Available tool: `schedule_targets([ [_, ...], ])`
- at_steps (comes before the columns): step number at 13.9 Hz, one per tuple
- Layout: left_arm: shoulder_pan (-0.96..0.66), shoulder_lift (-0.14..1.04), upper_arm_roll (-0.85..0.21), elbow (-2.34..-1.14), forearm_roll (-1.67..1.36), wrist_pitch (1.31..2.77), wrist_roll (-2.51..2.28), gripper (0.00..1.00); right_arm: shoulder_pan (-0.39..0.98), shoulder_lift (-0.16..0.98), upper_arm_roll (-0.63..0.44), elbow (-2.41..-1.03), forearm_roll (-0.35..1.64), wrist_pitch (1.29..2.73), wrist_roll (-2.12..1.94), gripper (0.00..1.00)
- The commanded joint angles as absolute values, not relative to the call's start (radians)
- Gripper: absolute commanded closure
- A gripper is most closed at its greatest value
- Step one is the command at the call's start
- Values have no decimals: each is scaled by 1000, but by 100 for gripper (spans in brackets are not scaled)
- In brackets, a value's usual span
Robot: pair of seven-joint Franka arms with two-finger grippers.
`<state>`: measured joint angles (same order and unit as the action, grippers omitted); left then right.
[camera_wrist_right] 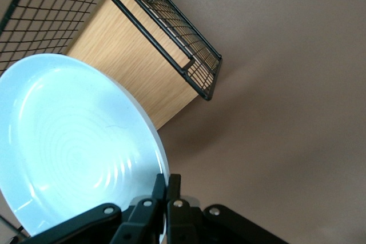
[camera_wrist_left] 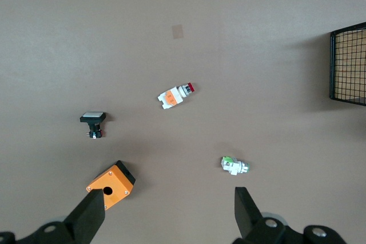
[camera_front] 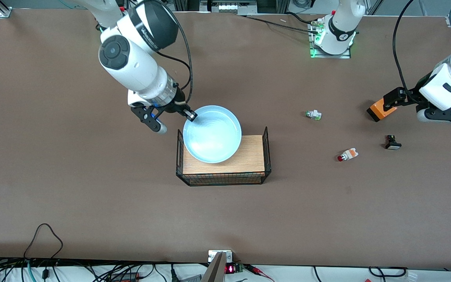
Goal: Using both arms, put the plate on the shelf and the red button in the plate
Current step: 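Carry the plate with the right gripper onto the wooden block, then lower the plate onto the block and open the right gripper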
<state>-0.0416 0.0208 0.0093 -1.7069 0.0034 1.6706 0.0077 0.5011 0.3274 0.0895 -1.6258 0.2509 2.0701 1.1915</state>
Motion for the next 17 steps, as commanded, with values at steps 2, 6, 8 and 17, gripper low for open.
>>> schedule_targets([
  [2,-46,28,11,-1680,28,1646,20,0,541,399,74,-1595,206,2095,1207,100],
  [6,-46,28,11,-1680,28,1646,20,0,543,436,71,-1601,187,2151,1193,100],
  [8,-46,28,11,-1680,28,1644,20,0,558,454,71,-1603,186,2187,1201,100],
  [17,-49,29,9,-1671,28,1644,18,0,548,418,34,-1605,178,2215,1181,0],
])
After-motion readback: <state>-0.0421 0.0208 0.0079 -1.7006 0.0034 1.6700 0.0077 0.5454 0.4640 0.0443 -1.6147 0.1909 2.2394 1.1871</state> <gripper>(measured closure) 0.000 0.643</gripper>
